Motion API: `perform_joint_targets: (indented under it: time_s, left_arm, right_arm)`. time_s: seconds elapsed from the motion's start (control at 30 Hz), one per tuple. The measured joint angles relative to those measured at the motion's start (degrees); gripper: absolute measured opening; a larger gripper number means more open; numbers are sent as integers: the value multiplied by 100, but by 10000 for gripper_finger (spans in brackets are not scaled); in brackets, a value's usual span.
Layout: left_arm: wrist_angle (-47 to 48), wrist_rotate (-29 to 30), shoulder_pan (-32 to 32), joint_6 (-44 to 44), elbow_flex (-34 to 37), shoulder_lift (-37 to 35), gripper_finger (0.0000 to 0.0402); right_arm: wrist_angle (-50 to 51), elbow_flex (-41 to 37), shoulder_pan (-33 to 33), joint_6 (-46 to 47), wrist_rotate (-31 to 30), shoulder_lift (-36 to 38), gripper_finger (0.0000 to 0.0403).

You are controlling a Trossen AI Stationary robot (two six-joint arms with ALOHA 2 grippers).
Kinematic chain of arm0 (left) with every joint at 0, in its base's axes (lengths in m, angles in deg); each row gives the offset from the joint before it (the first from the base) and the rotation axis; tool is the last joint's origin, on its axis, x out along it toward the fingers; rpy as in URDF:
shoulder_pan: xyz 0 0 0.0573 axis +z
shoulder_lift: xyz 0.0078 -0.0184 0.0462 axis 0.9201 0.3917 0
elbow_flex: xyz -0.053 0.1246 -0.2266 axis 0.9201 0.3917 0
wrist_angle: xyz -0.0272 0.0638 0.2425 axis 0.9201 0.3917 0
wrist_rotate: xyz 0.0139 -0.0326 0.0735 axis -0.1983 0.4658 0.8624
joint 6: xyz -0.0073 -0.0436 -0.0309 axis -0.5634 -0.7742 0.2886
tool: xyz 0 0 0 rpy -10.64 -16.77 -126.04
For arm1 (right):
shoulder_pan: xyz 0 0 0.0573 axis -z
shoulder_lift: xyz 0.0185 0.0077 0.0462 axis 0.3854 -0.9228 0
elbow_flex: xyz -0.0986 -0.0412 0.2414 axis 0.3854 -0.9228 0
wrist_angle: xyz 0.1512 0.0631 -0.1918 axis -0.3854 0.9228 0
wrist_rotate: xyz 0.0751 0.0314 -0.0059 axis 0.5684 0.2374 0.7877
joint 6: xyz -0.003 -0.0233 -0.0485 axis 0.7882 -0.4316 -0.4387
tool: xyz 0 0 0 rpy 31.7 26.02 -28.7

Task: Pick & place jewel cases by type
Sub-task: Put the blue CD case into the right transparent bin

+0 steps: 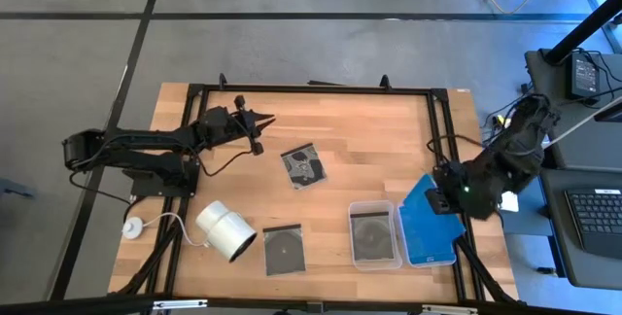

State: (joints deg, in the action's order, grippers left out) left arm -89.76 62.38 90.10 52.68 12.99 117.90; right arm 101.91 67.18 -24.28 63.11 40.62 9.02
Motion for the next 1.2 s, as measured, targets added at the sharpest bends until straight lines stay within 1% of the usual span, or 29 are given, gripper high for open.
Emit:
perform_joint_targets:
  time_s: [0.17, 0.23, 0.4, 0.6, 0.73, 0.9, 1.0, 1.1, 1.17, 1.2]
  left_arm:
    - [-232, 0, -20, -225, 0, 0, 48]
    - [-275, -11, -23, -237, 0, 0, 49]
    - [-458, -173, -24, -374, 0, 0, 51]
    - [-761, -297, -24, -556, 0, 0, 47]
    - [-785, -297, -24, -612, 0, 0, 51]
    - [-791, -329, -24, -703, 0, 0, 49]
    - [-918, -702, -22, -1006, 0, 0, 48]
    - [-1195, -1313, -24, -1322, -37, 48, 49]
    - [-1174, -1601, -33, -1471, -208, 160, 49]
    - [-1118, -1654, -54, -1572, -371, 263, 48]
  right_arm:
    - [248, 0, -885, 975, -394, -427, 25]
    - [250, 0, -1079, 1088, -534, -682, 25]
    - [284, -2, -1268, 1077, -564, -1377, 30]
    - [326, -2, -1319, 1092, -559, -1787, 25]
    - [331, -2, -1328, 1063, -555, -1883, 25]
    - [449, -2, -1323, 921, -554, -1683, 28]
    - [790, -2, -1325, 803, -553, -1572, 25]
    - [1185, -2, -1323, 507, -558, -1539, 25]
    - [1225, -2, -1323, 244, -681, -1541, 25]
    - [1228, -2, -1322, 146, -782, -1540, 25]
